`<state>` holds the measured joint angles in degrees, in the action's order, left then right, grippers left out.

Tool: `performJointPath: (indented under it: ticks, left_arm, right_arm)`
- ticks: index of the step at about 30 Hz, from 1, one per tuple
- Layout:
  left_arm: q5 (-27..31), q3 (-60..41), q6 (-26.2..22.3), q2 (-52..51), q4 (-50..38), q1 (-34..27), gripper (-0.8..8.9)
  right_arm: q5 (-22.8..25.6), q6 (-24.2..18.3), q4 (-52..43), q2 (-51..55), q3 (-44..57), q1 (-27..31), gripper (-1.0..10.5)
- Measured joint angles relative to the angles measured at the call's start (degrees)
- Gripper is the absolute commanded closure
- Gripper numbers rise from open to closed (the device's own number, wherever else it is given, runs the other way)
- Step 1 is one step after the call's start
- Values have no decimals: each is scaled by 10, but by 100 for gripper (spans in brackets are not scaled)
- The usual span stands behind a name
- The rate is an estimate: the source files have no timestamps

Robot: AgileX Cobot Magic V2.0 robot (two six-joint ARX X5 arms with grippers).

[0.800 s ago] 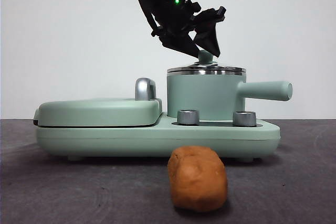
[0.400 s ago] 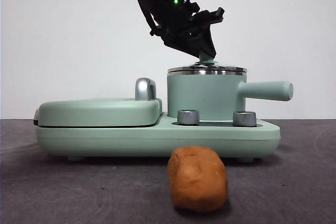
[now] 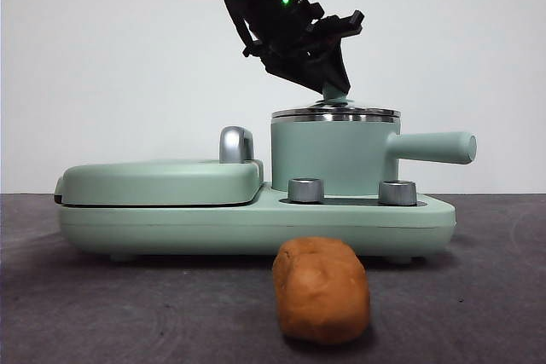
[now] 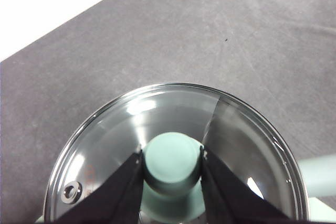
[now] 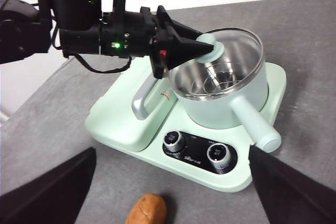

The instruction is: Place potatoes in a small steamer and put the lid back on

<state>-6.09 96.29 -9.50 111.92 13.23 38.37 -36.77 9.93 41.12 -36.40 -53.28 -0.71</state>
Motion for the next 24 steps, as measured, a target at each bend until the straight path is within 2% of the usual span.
performJointPath:
  ticks: [6,11,16,24]
  left_arm:
    - [-3,0,0,-46,33,0,764]
    - [-5,0,0,-111,54,-5,764]
    - [-5,0,0,-164,118,-26,764]
    - [-5,0,0,-230,218,-72,798]
  right_arm:
    - [24,0,33,-6,-1,-7,481]
    - [43,11,43,-30,-2,-48,481]
    - [87,40,45,-73,-5,-128,481]
    - [215,110,44,-180,-6,-314,481]
